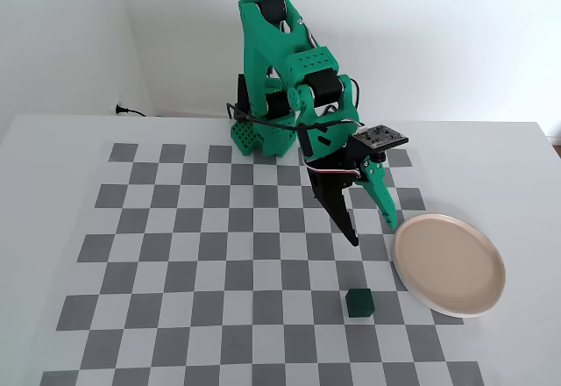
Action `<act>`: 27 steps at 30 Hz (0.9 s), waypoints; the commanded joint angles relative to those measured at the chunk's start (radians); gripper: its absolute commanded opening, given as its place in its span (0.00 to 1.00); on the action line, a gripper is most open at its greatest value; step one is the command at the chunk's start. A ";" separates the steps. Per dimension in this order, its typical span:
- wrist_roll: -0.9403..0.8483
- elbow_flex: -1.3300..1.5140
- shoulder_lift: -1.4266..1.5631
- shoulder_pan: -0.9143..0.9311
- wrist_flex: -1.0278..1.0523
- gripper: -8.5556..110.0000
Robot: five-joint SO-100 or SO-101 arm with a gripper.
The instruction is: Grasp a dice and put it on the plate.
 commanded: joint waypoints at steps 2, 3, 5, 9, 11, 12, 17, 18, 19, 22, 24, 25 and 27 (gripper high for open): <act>0.002 -0.140 -0.043 -0.005 -0.034 0.26; 0.005 -0.146 -0.058 0.000 -0.038 0.26; 0.008 -0.156 -0.089 0.008 -0.051 0.27; 0.014 -0.170 -0.137 0.028 -0.078 0.27; 0.014 -0.179 -0.160 0.035 -0.084 0.27; 0.014 -0.183 -0.170 0.038 -0.091 0.27; 0.025 -0.192 -0.222 0.044 -0.114 0.27; 0.028 -0.192 -0.235 0.044 -0.118 0.27; 0.029 -0.192 -0.245 0.044 -0.124 0.27; 0.031 -0.193 -0.279 0.040 -0.144 0.26; 0.031 -0.199 -0.299 0.038 -0.156 0.26; 0.032 -0.209 -0.311 0.038 -0.156 0.26; 0.035 -0.230 -0.336 0.038 -0.156 0.26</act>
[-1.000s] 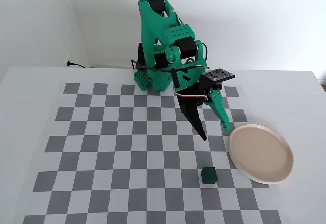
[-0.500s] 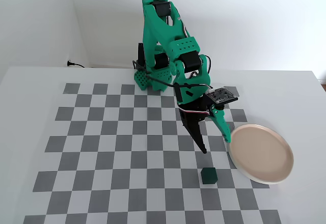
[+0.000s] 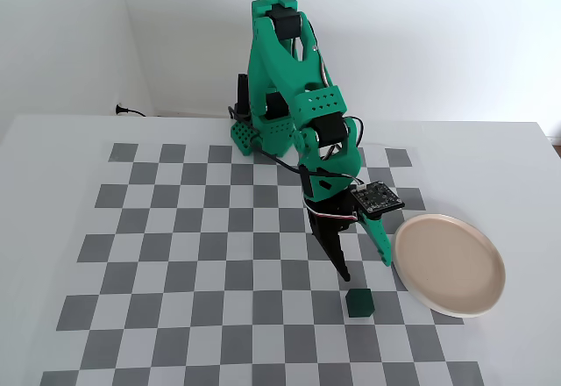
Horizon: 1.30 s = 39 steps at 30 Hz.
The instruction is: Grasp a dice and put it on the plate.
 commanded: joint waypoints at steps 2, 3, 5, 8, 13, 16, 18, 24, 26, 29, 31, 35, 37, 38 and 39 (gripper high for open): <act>0.008 -0.150 -0.021 -0.006 -0.023 0.26; 0.009 -0.160 -0.029 -0.006 -0.023 0.26; 0.009 -0.173 -0.040 -0.006 -0.021 0.26; 0.011 -0.187 -0.051 -0.011 -0.018 0.26; 0.017 -0.195 -0.074 -0.017 -0.026 0.26; 0.020 -0.201 -0.091 -0.018 -0.031 0.26; 0.020 -0.202 -0.098 -0.018 -0.035 0.26; 0.017 -0.206 -0.115 -0.018 -0.052 0.26; 0.017 -0.206 -0.117 -0.015 -0.057 0.26; 0.018 -0.206 -0.123 -0.011 -0.058 0.26; 0.018 -0.206 -0.130 -0.008 -0.060 0.26; 0.020 -0.206 -0.146 -0.006 -0.058 0.26; 0.018 -0.206 -0.153 -0.008 -0.057 0.26; 0.018 -0.206 -0.156 -0.009 -0.057 0.26; 0.018 -0.206 -0.160 -0.009 -0.058 0.26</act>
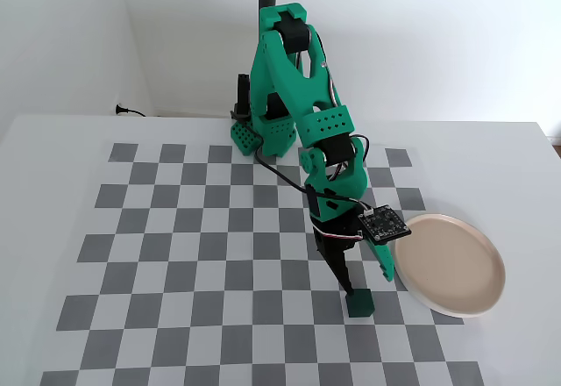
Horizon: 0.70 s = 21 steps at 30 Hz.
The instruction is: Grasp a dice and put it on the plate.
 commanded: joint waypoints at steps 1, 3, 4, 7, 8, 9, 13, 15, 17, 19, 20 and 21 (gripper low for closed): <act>0.003 -0.120 0.014 0.003 -0.021 0.26; 0.005 -0.120 0.005 0.002 -0.028 0.26; 0.005 -0.120 0.000 0.002 -0.032 0.26; 0.005 -0.121 -0.009 0.005 -0.044 0.26; 0.005 -0.123 -0.012 0.005 -0.046 0.26; 0.005 -0.123 -0.015 0.005 -0.046 0.26; 0.008 -0.124 -0.020 0.005 -0.043 0.26; 0.011 -0.124 -0.015 0.000 -0.037 0.26; 0.014 -0.123 -0.015 -0.005 -0.029 0.26; 0.017 -0.123 -0.018 -0.005 -0.028 0.26; 0.018 -0.123 -0.020 -0.006 -0.028 0.26; 0.018 -0.123 -0.023 -0.006 -0.029 0.26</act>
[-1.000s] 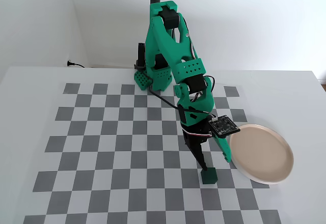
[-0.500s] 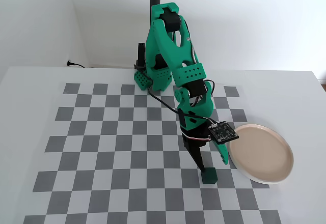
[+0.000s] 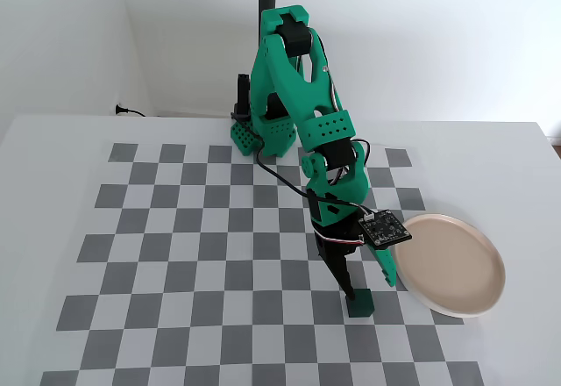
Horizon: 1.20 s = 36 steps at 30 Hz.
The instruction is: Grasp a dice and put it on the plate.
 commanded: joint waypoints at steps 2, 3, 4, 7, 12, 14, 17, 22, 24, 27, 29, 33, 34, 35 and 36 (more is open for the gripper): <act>0.006 -0.098 0.014 -0.006 0.002 0.26; 0.006 -0.098 0.011 -0.005 0.002 0.26; 0.005 -0.098 0.008 -0.002 0.002 0.26; -0.005 -0.098 0.008 0.012 0.002 0.26; -0.015 -0.098 0.008 0.031 0.000 0.26; -0.014 -0.098 0.009 0.032 0.002 0.26; -0.005 -0.098 0.014 0.032 0.005 0.26; 0.000 -0.097 0.011 0.034 0.003 0.26; -0.002 -0.097 0.000 0.034 -0.006 0.26; -0.002 -0.097 -0.009 0.034 -0.011 0.26; 0.000 -0.097 -0.015 0.034 -0.011 0.26; -0.003 -0.097 -0.031 0.037 -0.018 0.26; -0.005 -0.097 -0.037 0.037 -0.023 0.26; -0.006 -0.097 -0.041 0.037 -0.028 0.26; -0.006 -0.097 -0.048 0.037 -0.034 0.26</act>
